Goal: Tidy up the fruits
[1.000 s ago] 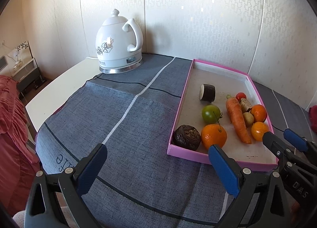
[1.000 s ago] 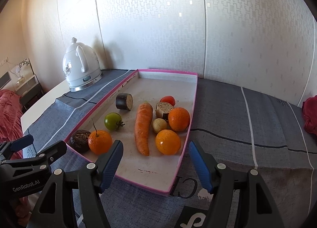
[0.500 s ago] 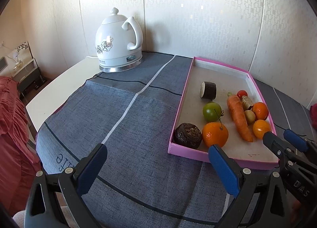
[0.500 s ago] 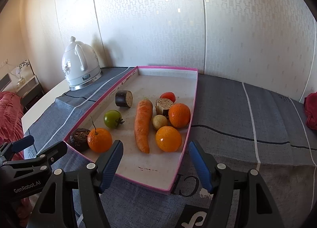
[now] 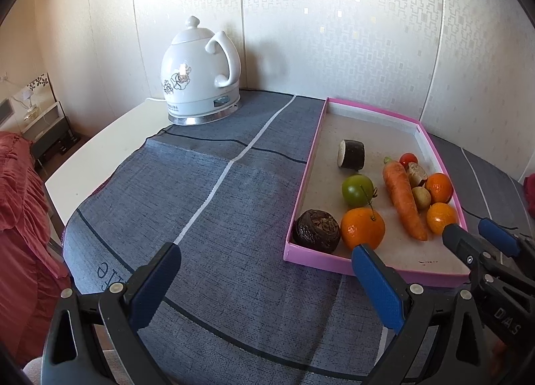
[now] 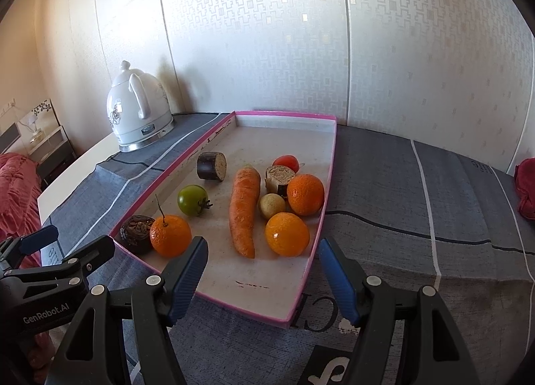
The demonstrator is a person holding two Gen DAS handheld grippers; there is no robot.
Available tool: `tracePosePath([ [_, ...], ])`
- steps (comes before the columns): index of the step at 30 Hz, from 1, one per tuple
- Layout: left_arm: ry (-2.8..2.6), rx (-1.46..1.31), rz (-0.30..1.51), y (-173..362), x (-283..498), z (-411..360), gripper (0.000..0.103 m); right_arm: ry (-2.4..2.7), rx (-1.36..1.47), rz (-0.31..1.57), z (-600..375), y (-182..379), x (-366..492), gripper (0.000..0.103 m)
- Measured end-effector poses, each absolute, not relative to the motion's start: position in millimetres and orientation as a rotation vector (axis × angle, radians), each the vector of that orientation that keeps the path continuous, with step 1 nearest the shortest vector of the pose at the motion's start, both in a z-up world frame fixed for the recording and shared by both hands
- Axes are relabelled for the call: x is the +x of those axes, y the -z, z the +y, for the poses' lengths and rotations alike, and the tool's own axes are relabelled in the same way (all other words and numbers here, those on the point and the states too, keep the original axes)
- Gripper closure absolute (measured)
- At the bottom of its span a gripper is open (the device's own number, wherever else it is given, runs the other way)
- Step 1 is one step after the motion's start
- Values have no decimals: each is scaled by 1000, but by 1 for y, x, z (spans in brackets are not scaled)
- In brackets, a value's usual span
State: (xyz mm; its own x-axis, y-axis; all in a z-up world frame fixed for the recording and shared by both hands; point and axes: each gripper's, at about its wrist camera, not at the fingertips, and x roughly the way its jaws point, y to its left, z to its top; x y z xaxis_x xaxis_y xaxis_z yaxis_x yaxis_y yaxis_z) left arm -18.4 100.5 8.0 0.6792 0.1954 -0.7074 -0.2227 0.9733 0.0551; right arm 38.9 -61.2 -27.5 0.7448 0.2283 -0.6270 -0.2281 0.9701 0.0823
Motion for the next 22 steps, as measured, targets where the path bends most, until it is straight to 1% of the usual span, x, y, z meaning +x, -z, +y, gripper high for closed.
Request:
tracePosePath([
  [14, -200, -65, 813, -5, -17, 100, 1, -257, 14, 688, -62, 25, 39, 33],
  [22, -204, -69, 807, -5, -16, 102, 1, -161, 44, 643, -90, 11, 49, 32],
])
